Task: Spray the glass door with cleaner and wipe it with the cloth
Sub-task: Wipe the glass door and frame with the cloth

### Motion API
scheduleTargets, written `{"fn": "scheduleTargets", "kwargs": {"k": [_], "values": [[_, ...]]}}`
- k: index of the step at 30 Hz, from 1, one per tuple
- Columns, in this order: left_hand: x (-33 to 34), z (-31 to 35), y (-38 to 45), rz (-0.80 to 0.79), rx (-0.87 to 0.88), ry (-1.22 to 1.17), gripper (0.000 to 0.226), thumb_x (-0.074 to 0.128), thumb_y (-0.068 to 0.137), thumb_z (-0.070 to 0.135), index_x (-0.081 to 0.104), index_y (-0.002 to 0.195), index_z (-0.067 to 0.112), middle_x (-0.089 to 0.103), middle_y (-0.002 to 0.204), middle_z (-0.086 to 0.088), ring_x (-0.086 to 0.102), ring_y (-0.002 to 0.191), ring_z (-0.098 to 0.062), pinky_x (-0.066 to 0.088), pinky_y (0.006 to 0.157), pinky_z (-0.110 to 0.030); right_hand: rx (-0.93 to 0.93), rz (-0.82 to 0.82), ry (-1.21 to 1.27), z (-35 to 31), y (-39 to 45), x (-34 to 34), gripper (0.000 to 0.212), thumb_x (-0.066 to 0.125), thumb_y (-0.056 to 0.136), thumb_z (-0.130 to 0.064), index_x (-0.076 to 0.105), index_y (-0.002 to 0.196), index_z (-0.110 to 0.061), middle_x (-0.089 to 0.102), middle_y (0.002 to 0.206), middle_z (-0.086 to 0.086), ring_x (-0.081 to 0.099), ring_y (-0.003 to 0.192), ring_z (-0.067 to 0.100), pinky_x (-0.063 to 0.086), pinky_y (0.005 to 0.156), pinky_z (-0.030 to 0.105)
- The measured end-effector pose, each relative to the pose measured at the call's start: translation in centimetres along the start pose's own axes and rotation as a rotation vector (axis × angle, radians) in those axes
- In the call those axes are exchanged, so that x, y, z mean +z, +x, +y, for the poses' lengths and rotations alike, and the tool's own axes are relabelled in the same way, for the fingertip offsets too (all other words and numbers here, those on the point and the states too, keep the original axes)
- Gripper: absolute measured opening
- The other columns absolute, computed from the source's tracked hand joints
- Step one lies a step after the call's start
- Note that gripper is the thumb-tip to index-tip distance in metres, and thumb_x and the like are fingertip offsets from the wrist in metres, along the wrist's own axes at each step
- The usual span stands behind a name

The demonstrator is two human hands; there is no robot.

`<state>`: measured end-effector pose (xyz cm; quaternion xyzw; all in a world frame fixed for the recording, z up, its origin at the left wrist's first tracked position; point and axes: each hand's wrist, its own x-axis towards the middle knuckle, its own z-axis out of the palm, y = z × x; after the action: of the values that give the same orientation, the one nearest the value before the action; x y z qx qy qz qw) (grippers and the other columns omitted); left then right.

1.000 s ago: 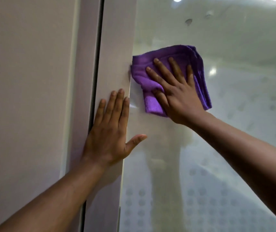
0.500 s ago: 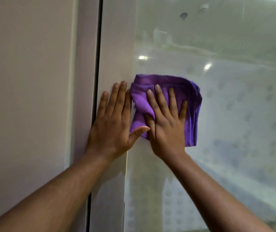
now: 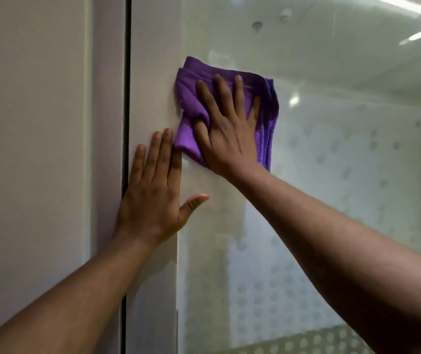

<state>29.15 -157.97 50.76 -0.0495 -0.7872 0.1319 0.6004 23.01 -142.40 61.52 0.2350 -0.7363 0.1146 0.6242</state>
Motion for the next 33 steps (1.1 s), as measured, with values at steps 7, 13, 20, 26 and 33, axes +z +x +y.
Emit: {"fn": "scheduleTargets", "kwargs": {"k": [7,13,20,26,33], "values": [[0.1,-0.1,-0.1,-0.01,0.002,0.02,0.104,0.006,0.099,0.079,0.007,0.167,0.0,0.002,0.177,-0.022,0.001,0.165,-0.037,0.008,0.133,-0.057,-0.116,0.013,0.011,4.2,-1.3,0.3,0.061,0.028,0.109,-0.043,0.019,0.168,-0.03,0.014,0.177,-0.004,0.005,0.165,0.027,0.002,0.131,0.058],[0.2,0.0,-0.1,0.005,0.001,0.014,0.106,0.004,0.099,0.08,0.008,0.167,-0.002,0.002,0.176,-0.023,0.0,0.165,-0.038,0.004,0.134,-0.056,0.77,0.21,0.162,6.7,-3.6,0.0,0.068,0.03,0.102,-0.038,0.016,0.168,-0.027,0.012,0.177,-0.007,0.005,0.165,0.027,0.004,0.128,0.065],[0.4,-0.1,0.0,-0.014,0.011,0.039,0.109,0.004,0.096,0.083,0.002,0.168,0.001,-0.002,0.177,-0.022,-0.003,0.165,-0.037,0.001,0.134,-0.054,-0.166,-0.029,-0.036,4.0,-8.4,0.9,0.066,0.037,0.103,-0.04,0.023,0.167,-0.031,0.014,0.177,0.002,0.004,0.164,0.037,0.005,0.127,0.067],[0.4,0.0,-0.1,-0.005,0.006,0.035,0.109,0.006,0.097,0.083,0.005,0.167,-0.001,-0.001,0.176,-0.024,-0.001,0.165,-0.039,0.004,0.133,-0.056,0.129,0.083,0.023,11.9,-12.1,0.3,0.071,0.037,0.096,-0.03,0.027,0.165,-0.029,0.021,0.176,0.0,0.011,0.164,0.032,0.007,0.129,0.061],[0.3,0.1,-0.1,0.002,0.004,0.027,0.109,0.006,0.097,0.083,0.002,0.167,0.0,-0.002,0.176,-0.024,-0.002,0.165,-0.038,0.003,0.133,-0.056,0.343,0.072,0.057,-0.6,-14.9,2.6,0.073,0.038,0.096,-0.038,0.023,0.167,-0.032,0.013,0.177,-0.001,0.005,0.164,0.036,0.004,0.127,0.068]]}}
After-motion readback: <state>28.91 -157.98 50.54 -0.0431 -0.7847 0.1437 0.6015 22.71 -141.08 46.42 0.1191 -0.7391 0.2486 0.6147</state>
